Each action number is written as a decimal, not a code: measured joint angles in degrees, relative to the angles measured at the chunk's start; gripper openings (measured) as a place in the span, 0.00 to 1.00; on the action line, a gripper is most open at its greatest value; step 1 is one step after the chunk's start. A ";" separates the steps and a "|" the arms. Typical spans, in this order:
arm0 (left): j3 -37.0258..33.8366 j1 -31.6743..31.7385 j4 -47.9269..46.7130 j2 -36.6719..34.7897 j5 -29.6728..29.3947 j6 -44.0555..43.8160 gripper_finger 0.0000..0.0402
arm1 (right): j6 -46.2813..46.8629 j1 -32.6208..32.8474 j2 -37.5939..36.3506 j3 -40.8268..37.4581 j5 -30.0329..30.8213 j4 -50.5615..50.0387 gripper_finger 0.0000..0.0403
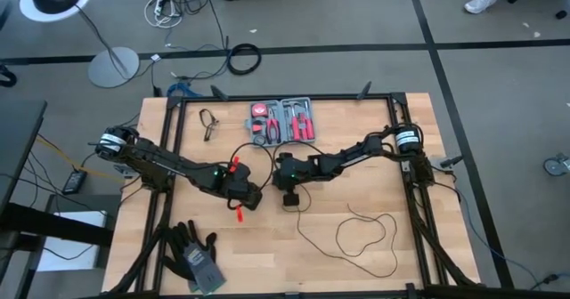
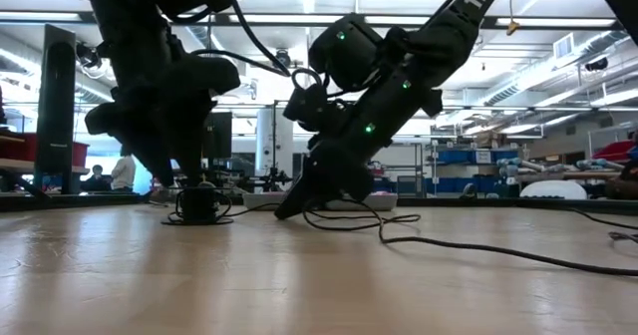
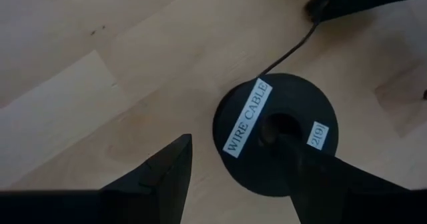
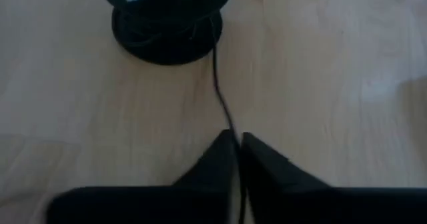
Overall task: Coil cords
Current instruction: Uncoil the black wire from the black spool
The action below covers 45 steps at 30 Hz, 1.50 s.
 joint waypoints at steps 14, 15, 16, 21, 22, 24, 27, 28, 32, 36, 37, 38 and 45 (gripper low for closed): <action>0.00 0.57 3.22 3.58 1.40 -0.04 0.55 | 3.66 2.48 -0.66 0.09 2.31 -5.59 0.01; 0.00 0.57 3.23 3.84 1.52 -0.04 0.55 | 4.24 2.52 -0.94 0.07 2.29 -6.16 0.01; 0.00 0.57 3.21 3.98 1.56 -0.09 0.55 | 4.91 2.64 -1.39 0.05 2.23 -7.33 0.01; 0.00 0.46 1.99 4.14 1.82 -0.42 0.55 | 8.06 3.81 -6.55 -0.29 2.03 -20.41 0.01; 0.00 0.46 1.81 4.14 1.82 -0.45 0.55 | 8.62 4.22 -7.92 -0.39 1.99 -24.46 0.01; 0.00 0.46 1.72 4.14 1.79 -0.91 0.55 | 9.85 5.13 -10.55 -0.46 1.61 -32.51 0.01; 0.24 0.46 2.63 4.02 1.55 -1.27 0.55 | 12.03 6.93 -15.15 -0.32 -0.62 -44.72 0.00; 0.29 0.46 3.19 4.01 1.47 -1.28 0.55 | 13.14 7.60 -16.33 -0.19 -1.85 -48.41 0.00; 0.31 0.46 3.50 3.92 1.49 -1.27 0.55 | 16.82 10.91 -19.97 -0.29 -5.90 -64.03 0.00; -0.15 0.42 1.96 4.05 2.07 -0.46 0.55 | 18.98 14.26 -21.49 -0.60 -7.64 -75.76 0.00; -0.02 0.40 2.14 4.05 2.13 -0.37 0.55 | 19.98 14.93 -21.47 -0.51 -7.85 -76.38 0.00; 0.00 0.45 1.87 4.06 2.13 -0.47 0.55 | 21.07 15.51 -21.48 -0.38 -7.77 -78.10 0.00; -0.02 0.08 1.25 4.09 3.11 -0.87 0.55 | 28.82 18.75 -21.38 -1.60 -4.62 -83.76 0.01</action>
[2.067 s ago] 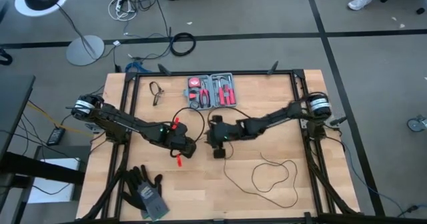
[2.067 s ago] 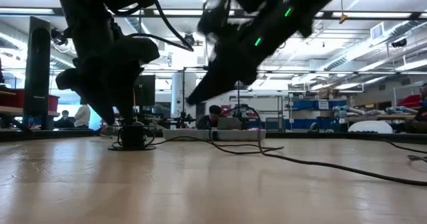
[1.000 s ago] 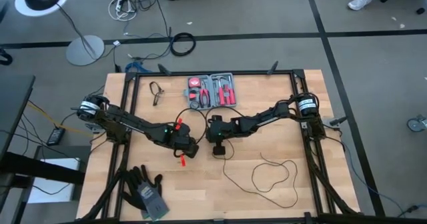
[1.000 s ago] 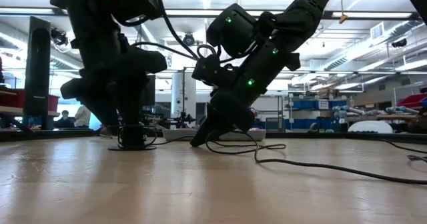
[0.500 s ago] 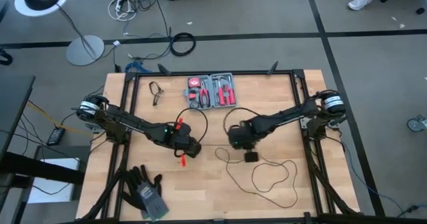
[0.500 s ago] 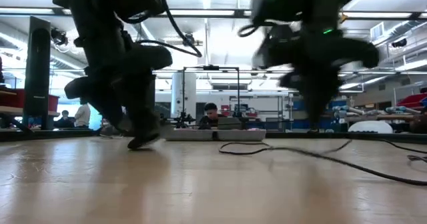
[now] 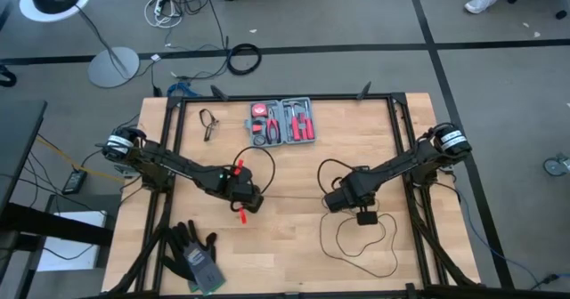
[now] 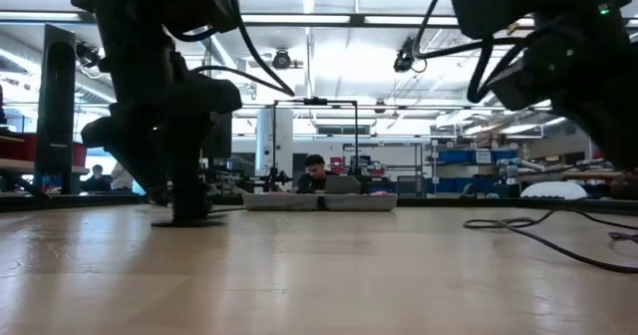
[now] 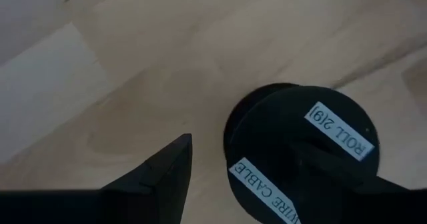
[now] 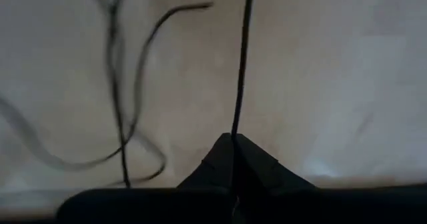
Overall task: Coil cords
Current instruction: Uncoil the black wire from the black spool
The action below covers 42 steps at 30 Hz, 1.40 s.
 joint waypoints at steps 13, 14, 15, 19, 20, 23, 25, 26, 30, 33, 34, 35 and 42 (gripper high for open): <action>-0.07 -0.43 0.18 -0.37 0.15 0.02 0.55 | -13.04 -1.97 0.02 -0.04 14.23 48.01 0.21; -0.07 -0.43 0.24 -0.38 0.15 0.30 0.55 | -14.96 -2.87 0.02 -0.02 14.34 52.22 0.23; -0.07 -0.43 0.26 -0.37 0.17 0.50 0.55 | -16.79 -3.74 0.02 -0.01 14.34 55.90 0.25; -0.07 -0.43 0.33 -0.39 0.41 0.74 0.55 | -21.15 -7.98 1.66 0.16 14.32 66.53 0.34; -0.04 -0.43 0.42 -0.39 0.40 0.76 0.55 | -21.36 -9.03 2.78 0.16 14.24 68.09 0.36; 0.02 -0.43 0.39 -0.42 0.39 0.83 0.55 | -22.27 -11.83 8.60 0.12 11.24 76.51 0.41; 0.02 -0.43 0.42 -0.43 0.39 0.83 0.55 | -23.71 -13.04 13.21 0.10 9.97 81.70 0.45; 0.02 -0.43 0.43 -0.44 0.39 0.83 0.55 | -24.10 -13.58 15.30 0.08 9.80 83.97 0.46; 0.02 -0.43 0.15 -0.44 0.39 0.83 0.55 | -23.98 -15.03 21.59 0.05 9.76 94.85 0.49; 0.03 -0.43 0.25 -0.45 0.22 0.85 0.55 | -23.81 -16.14 24.71 0.29 11.52 98.29 0.49; 0.04 -0.43 0.40 -0.46 0.17 0.87 0.55 | -22.96 -16.53 25.35 0.43 11.80 98.63 0.48; 0.04 -0.43 0.26 -0.46 0.17 0.87 0.55 | -22.29 -16.81 25.37 0.61 12.03 97.99 0.46; 0.04 -0.22 0.02 -0.46 -0.41 1.17 0.55 | -20.37 -17.75 23.12 0.90 7.51 87.25 0.06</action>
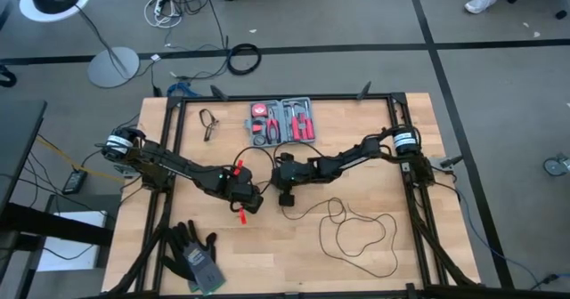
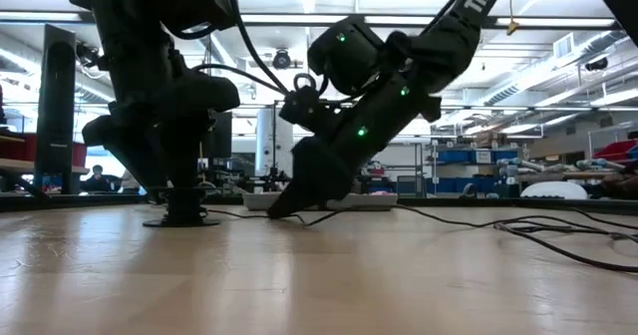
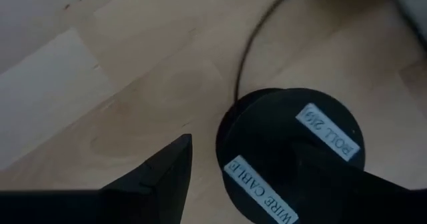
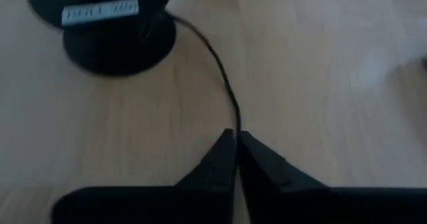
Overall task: Coil cords
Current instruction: Uncoil the black wire from the black spool
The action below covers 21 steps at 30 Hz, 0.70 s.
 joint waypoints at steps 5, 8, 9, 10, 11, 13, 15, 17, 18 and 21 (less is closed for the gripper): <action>0.02 0.05 -0.79 0.00 -0.25 -0.01 0.55 | -0.01 1.41 -3.31 0.01 -0.85 -10.46 0.02; 0.02 0.05 -1.21 -0.02 -0.29 -0.04 0.55 | 0.34 2.97 -6.12 -0.12 -0.90 -18.40 0.01; 0.02 0.05 -1.53 -0.02 -0.27 -0.04 0.55 | 0.81 3.48 -7.23 -0.19 -1.04 -21.27 0.01; 0.02 0.05 -1.97 -0.02 -0.28 -0.06 0.55 | 1.44 4.07 -8.30 -0.29 -1.45 -24.60 0.01; 0.02 0.05 -1.96 -0.02 -0.29 -0.08 0.55 | 1.91 4.67 -9.34 -0.36 -1.75 -27.72 0.01; 0.20 0.07 -1.86 -0.02 -0.27 -0.21 0.55 | 2.67 6.01 -11.32 -0.37 -2.19 -34.65 0.00; 0.17 0.05 -2.30 -0.04 -0.23 -0.28 0.55 | 4.03 7.46 -13.48 -0.48 -3.47 -42.75 0.00; 0.17 0.05 -2.31 -0.04 0.04 -0.28 0.55 | 5.54 9.06 -15.03 -0.52 -5.59 -50.76 0.00; 0.17 0.05 -2.62 -0.04 0.16 -0.28 0.55 | 6.49 9.93 -15.84 -0.54 -6.23 -55.09 0.00; -0.07 0.05 -3.55 -0.10 0.37 -0.37 0.55 | 9.01 12.82 -17.42 -0.80 -6.43 -66.46 0.00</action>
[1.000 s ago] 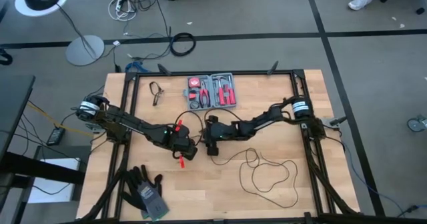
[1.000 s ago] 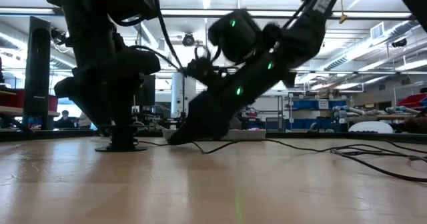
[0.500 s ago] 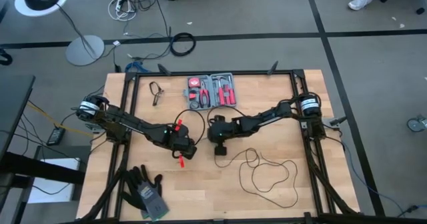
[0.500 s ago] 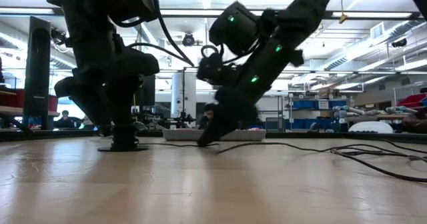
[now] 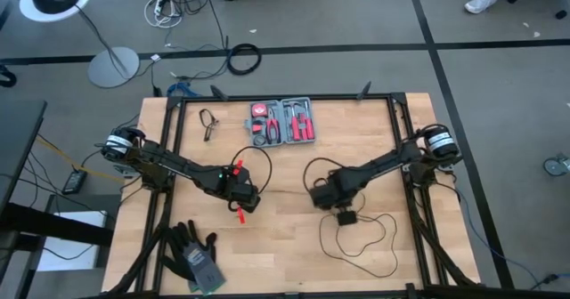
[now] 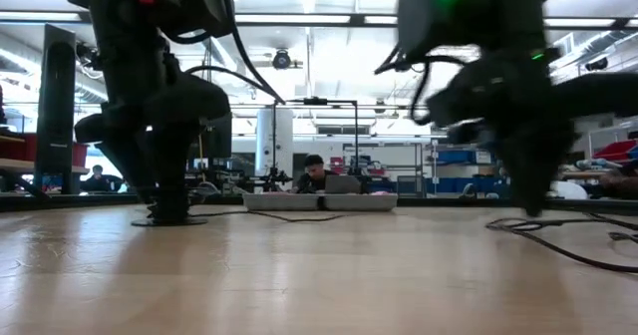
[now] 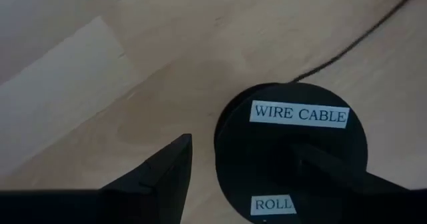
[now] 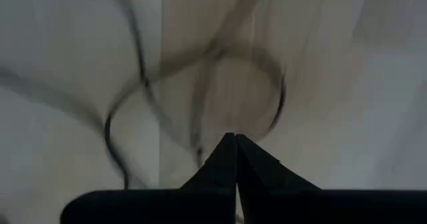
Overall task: Coil cords
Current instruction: Uncoil the black wire from the black spool
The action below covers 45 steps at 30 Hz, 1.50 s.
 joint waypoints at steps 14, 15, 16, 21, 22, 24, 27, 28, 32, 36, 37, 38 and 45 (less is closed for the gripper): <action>0.07 -0.26 1.62 -4.38 0.80 0.03 0.55 | 3.14 5.83 -0.96 0.21 4.22 8.26 0.01; 0.07 -0.26 1.71 -4.38 0.87 0.08 0.55 | 2.22 5.66 -0.96 0.23 5.09 12.38 0.01; 0.07 -0.26 1.85 -4.40 0.87 0.13 0.55 | 1.13 5.45 -0.96 0.23 6.12 16.73 0.01; 0.05 -0.26 1.63 -4.40 0.68 0.29 0.55 | -4.11 3.15 -0.98 0.02 11.39 39.35 0.04; 0.05 -0.26 1.24 -4.39 0.59 0.37 0.55 | -5.88 2.42 -0.82 0.02 11.66 42.44 0.05; 0.05 -0.26 0.00 -4.03 0.32 0.91 0.55 | -8.77 0.63 0.07 0.02 11.75 48.33 0.07; -0.91 -0.26 0.08 -3.92 0.41 0.73 0.55 | -10.06 -2.36 3.21 -0.01 11.48 54.85 0.12; -1.07 -0.26 0.00 -3.92 0.43 0.40 0.55 | -10.32 -3.29 4.51 -0.01 11.29 55.66 0.14; -1.20 -0.26 0.29 -3.92 0.41 0.25 0.55 | -10.97 -6.23 10.16 -0.11 10.51 60.84 0.24; -1.21 -0.26 0.45 -3.92 0.37 0.30 0.55 | -11.48 -8.42 14.31 -0.05 10.11 69.46 0.32; -1.25 -0.26 0.45 -3.92 0.23 0.40 0.55 | -11.47 -8.86 15.18 -0.05 10.11 71.50 0.34; -1.26 -0.26 0.65 -3.92 -0.02 0.74 0.55 | -11.47 -9.32 16.09 0.17 10.11 73.92 0.35; -1.52 -0.17 1.79 -3.90 -1.08 1.57 0.55 | -10.92 -11.28 20.12 1.34 8.02 76.09 0.37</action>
